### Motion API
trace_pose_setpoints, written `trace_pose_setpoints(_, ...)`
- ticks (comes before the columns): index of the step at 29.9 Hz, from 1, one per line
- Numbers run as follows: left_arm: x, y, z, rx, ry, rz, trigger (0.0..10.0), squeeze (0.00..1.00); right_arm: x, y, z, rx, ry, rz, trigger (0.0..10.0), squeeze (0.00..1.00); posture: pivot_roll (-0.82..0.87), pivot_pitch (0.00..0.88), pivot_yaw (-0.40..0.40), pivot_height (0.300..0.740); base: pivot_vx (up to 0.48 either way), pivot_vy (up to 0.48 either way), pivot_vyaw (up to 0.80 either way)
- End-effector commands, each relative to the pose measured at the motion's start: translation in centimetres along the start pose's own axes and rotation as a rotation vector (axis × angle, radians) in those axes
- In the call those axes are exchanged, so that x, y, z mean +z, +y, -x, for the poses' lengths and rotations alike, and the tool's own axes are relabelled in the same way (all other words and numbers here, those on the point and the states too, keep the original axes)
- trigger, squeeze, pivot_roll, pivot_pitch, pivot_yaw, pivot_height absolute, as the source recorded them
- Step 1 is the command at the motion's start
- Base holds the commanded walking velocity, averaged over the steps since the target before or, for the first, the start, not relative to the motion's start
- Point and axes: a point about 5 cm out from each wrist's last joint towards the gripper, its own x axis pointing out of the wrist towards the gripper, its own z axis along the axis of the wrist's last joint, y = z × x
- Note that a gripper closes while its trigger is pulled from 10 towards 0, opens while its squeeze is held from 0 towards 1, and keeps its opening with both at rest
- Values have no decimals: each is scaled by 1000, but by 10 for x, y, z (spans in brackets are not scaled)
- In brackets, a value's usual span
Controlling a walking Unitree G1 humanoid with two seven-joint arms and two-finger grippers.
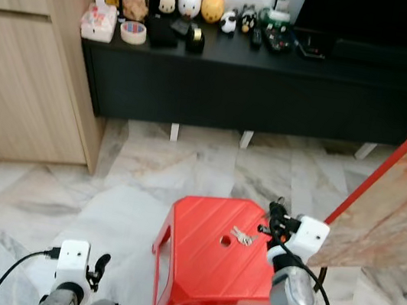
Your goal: Hang keys on a hook
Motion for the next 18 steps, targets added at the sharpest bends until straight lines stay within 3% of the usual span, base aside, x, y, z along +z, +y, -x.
trace_pose_setpoints(1,-12,4,4,21,57,2,10000,0,10,-1,1,-7,-51,32,10000,0,93,3,-114,633,0,0,0)
trace_pose_setpoints(18,-37,7,15,38,166,-6,10000,0,18,6,2,-14,-66,50,10000,0,82,0,-119,728,0,0,0)
